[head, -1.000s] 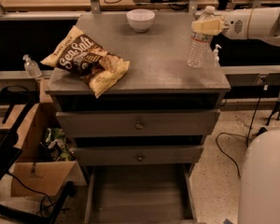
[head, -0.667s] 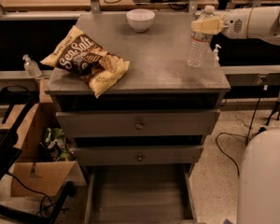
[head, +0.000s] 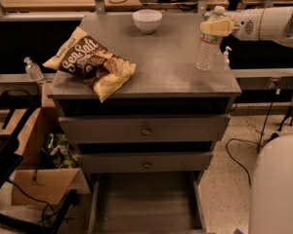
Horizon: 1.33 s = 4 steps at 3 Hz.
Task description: Pick water bottle from bottom drawer and place on counter
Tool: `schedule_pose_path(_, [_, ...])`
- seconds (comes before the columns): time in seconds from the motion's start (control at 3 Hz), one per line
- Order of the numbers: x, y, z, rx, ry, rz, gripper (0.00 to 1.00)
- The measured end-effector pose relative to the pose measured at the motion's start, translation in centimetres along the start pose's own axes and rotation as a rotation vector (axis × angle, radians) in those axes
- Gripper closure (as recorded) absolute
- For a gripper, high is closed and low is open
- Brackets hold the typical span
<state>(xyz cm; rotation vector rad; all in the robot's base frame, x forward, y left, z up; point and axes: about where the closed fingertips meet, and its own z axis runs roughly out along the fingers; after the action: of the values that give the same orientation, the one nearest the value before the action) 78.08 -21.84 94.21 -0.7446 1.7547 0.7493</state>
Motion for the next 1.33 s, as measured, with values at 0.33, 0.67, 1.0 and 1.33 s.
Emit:
schedule_pose_path(0.33, [-0.03, 0.01, -0.01, 0.0, 0.0, 0.0, 0.89])
schedule_pose_path(0.67, [-0.03, 0.01, 0.02, 0.0, 0.0, 0.0, 0.66])
schedule_pose_path(1.0, [-0.05, 0.06, 0.18, -0.003, 0.001, 0.001, 0.43])
schedule_pose_path(1.33, [-0.21, 0.1, 0.16, -0.003, 0.001, 0.001, 0.19])
